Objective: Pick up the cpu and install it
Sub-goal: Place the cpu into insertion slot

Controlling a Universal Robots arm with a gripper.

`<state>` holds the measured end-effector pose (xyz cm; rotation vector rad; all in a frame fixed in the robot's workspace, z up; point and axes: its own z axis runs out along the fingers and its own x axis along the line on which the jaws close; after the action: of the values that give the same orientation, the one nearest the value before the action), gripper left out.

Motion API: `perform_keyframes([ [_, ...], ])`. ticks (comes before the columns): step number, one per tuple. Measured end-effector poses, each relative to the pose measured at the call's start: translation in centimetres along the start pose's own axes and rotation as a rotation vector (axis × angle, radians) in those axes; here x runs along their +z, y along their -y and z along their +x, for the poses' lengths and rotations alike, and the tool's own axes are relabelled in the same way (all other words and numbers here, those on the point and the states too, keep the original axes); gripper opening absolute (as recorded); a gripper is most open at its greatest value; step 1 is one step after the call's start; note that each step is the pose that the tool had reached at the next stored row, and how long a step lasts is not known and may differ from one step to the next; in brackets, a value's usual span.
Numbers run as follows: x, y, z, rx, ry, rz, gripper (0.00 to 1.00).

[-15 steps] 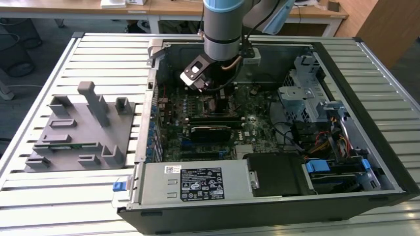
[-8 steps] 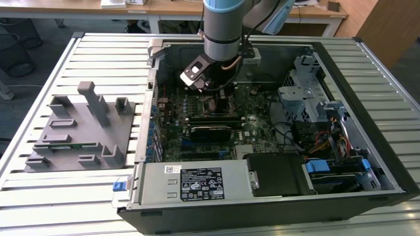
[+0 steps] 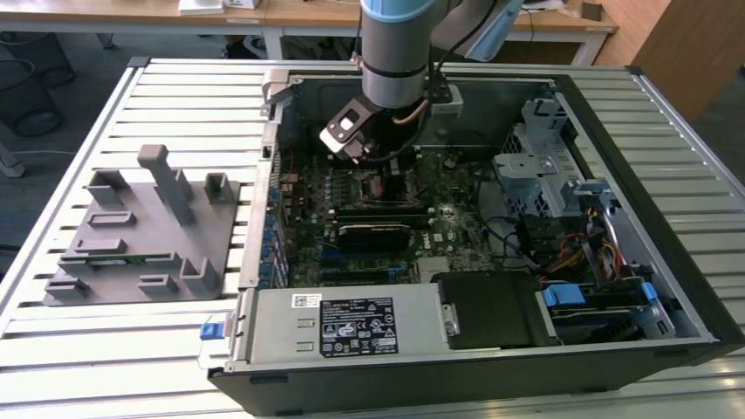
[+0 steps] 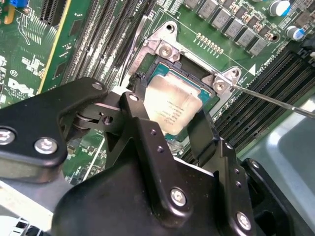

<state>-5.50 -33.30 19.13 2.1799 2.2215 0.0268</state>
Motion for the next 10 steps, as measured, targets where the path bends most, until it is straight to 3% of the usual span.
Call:
perform_keyframes([
  [10, -0.41, -0.02, 0.01, 0.000, -0.0001, 0.0000, 0.61],
])
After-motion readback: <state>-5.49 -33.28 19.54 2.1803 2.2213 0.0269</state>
